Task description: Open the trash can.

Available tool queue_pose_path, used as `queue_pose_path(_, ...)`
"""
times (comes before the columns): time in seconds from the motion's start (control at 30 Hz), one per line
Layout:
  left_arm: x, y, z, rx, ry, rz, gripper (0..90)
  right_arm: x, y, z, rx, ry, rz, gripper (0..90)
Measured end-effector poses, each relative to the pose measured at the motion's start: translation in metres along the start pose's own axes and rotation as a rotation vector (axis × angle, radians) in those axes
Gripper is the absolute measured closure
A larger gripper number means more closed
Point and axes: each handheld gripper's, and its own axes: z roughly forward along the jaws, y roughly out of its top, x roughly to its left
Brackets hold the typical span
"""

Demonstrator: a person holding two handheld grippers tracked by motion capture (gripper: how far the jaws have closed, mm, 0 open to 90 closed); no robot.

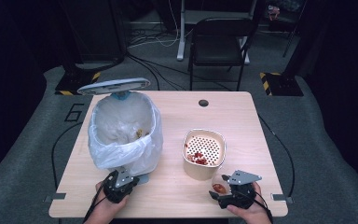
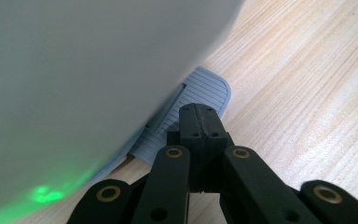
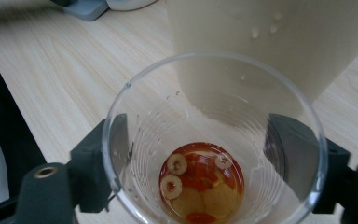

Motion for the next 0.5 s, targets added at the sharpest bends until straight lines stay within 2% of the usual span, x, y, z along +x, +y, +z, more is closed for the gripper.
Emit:
queue_pose_path(0.33,0.0,0.0,0.0001,-0.001,0.0,-0.003,90.0,-0.0014,-0.0036,0.0015,-0.004,0.015,-0.003,28.4)
queue_pose_path(0.5,0.0001,0.0,0.0002,-0.001,-0.001,0.0,90.0,-0.0025,-0.0041,0.0009,-0.017,0.018,-0.022,32.8)
